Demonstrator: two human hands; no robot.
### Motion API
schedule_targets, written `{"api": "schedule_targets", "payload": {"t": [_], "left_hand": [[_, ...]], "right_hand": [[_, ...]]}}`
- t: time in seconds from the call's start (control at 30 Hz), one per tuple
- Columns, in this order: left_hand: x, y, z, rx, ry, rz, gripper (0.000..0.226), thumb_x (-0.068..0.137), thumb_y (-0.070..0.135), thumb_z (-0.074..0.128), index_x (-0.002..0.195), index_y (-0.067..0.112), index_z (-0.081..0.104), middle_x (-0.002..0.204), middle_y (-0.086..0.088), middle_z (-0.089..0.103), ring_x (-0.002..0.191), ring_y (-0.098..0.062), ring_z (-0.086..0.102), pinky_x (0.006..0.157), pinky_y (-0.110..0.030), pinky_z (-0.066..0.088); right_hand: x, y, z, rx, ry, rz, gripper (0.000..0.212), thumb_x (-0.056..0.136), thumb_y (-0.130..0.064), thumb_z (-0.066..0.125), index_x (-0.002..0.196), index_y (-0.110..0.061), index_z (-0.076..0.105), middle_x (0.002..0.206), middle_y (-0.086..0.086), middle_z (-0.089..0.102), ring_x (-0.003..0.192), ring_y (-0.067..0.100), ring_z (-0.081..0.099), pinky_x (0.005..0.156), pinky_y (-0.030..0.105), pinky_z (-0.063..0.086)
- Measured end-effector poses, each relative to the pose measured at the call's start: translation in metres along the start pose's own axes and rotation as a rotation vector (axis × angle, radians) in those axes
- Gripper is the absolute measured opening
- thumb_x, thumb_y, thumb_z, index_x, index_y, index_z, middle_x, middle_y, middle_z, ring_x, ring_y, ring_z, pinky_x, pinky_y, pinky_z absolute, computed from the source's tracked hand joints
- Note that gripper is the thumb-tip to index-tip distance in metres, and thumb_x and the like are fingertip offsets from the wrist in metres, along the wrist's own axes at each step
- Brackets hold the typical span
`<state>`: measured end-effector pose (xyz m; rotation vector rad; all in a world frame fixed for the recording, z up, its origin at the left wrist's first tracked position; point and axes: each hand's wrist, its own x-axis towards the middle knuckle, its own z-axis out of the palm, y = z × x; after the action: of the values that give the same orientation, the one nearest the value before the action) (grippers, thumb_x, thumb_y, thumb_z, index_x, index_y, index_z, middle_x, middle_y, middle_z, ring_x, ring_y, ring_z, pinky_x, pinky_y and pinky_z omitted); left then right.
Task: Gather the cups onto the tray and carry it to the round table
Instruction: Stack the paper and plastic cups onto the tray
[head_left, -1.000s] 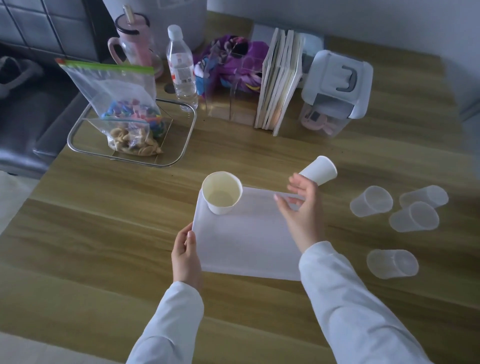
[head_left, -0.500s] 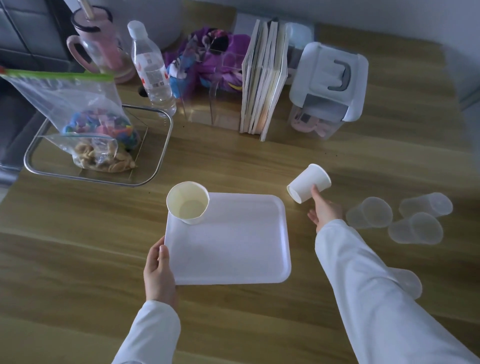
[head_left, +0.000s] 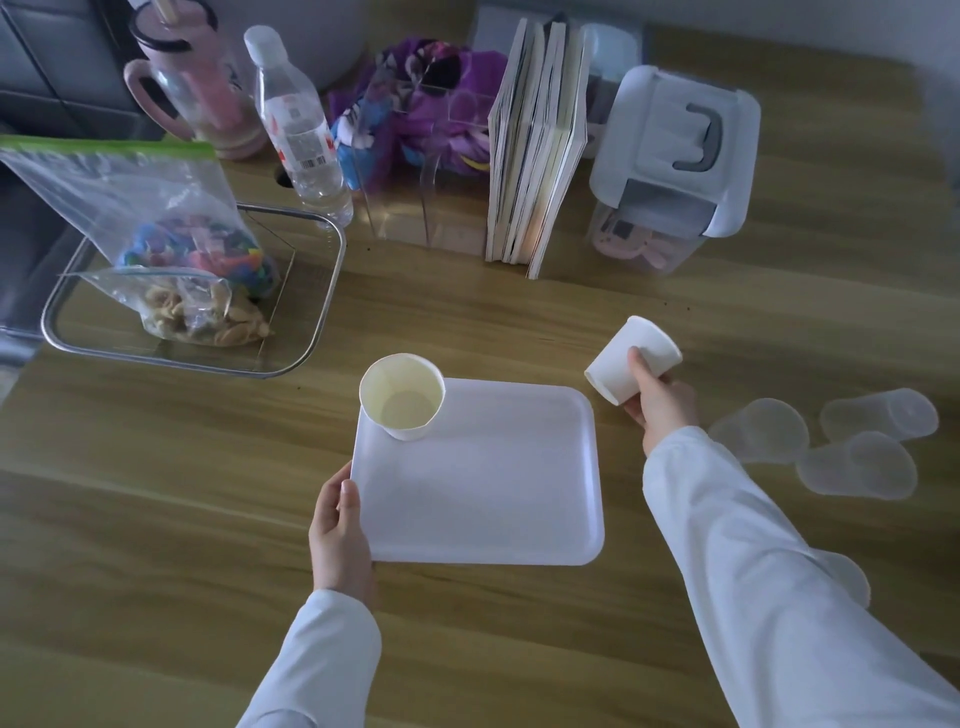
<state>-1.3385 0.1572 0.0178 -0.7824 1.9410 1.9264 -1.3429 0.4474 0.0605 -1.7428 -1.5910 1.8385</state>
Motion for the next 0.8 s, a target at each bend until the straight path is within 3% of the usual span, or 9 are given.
{"api": "schedule_targets", "payload": {"t": [0.17, 0.3, 0.4, 0.5, 0.63, 0.73, 0.8], "left_hand": [[-0.006, 0.002, 0.003, -0.010, -0.025, 0.002, 0.026, 0.095, 0.027, 0.041, 0.091, 0.041, 0.063, 0.117, -0.006, 0.063, 0.118, -0.033, 0.056, 0.102, -0.052, 0.043], [-0.018, 0.003, 0.004, -0.018, -0.040, 0.016, 0.025, 0.096, 0.026, 0.041, 0.092, 0.039, 0.062, 0.118, -0.007, 0.063, 0.118, -0.032, 0.056, 0.103, -0.054, 0.042], [-0.027, 0.005, 0.005, -0.021, -0.056, 0.029, 0.024, 0.095, 0.025, 0.041, 0.095, 0.037, 0.062, 0.121, -0.010, 0.063, 0.117, -0.031, 0.057, 0.103, -0.054, 0.042], [-0.036, 0.008, 0.006, -0.029, -0.075, 0.032, 0.025, 0.095, 0.025, 0.040, 0.095, 0.037, 0.062, 0.121, -0.010, 0.064, 0.117, -0.031, 0.057, 0.103, -0.052, 0.043], [-0.046, 0.012, 0.005, -0.048, -0.104, 0.034, 0.025, 0.096, 0.022, 0.039, 0.096, 0.034, 0.061, 0.116, -0.007, 0.064, 0.116, -0.029, 0.058, 0.102, -0.047, 0.045], [-0.052, 0.013, 0.002, -0.062, -0.116, 0.036, 0.025, 0.096, 0.021, 0.039, 0.094, 0.034, 0.061, 0.113, -0.006, 0.065, 0.115, -0.030, 0.058, 0.101, -0.049, 0.045], [-0.055, 0.013, -0.001, -0.061, -0.126, 0.049, 0.026, 0.096, 0.022, 0.039, 0.094, 0.035, 0.061, 0.111, -0.005, 0.065, 0.114, -0.030, 0.059, 0.101, -0.050, 0.045]], "right_hand": [[-0.034, -0.016, -0.005, 0.050, -0.035, -0.278, 0.035, 0.080, -0.030, 0.066, 0.108, -0.014, 0.054, 0.088, -0.011, 0.060, 0.088, 0.012, 0.059, 0.074, 0.019, 0.050], [-0.076, -0.024, -0.001, 0.089, -0.151, -0.498, 0.041, 0.079, -0.022, 0.068, 0.113, -0.014, 0.046, 0.093, -0.013, 0.056, 0.080, -0.007, 0.057, 0.059, 0.003, 0.044], [-0.109, -0.024, 0.009, 0.024, -0.290, -0.629, 0.047, 0.073, -0.023, 0.073, 0.109, -0.018, 0.044, 0.096, -0.010, 0.057, 0.075, -0.016, 0.058, 0.063, 0.004, 0.044], [-0.135, -0.019, 0.019, -0.062, -0.399, -0.709, 0.051, 0.057, -0.040, 0.073, 0.098, -0.031, 0.046, 0.097, -0.006, 0.061, 0.085, 0.002, 0.063, 0.072, 0.014, 0.049], [-0.154, -0.007, 0.026, -0.171, -0.416, -0.788, 0.052, 0.062, -0.030, 0.076, 0.102, -0.028, 0.043, 0.102, -0.002, 0.059, 0.091, 0.009, 0.060, 0.075, 0.010, 0.046], [-0.160, 0.001, 0.028, -0.221, -0.418, -0.832, 0.056, 0.062, -0.031, 0.075, 0.106, -0.027, 0.042, 0.102, -0.010, 0.056, 0.099, 0.011, 0.055, 0.085, 0.015, 0.043], [-0.163, 0.006, 0.030, -0.266, -0.408, -0.840, 0.058, 0.062, -0.034, 0.075, 0.109, -0.027, 0.042, 0.109, -0.005, 0.053, 0.103, 0.012, 0.050, 0.083, 0.007, 0.038]]}}
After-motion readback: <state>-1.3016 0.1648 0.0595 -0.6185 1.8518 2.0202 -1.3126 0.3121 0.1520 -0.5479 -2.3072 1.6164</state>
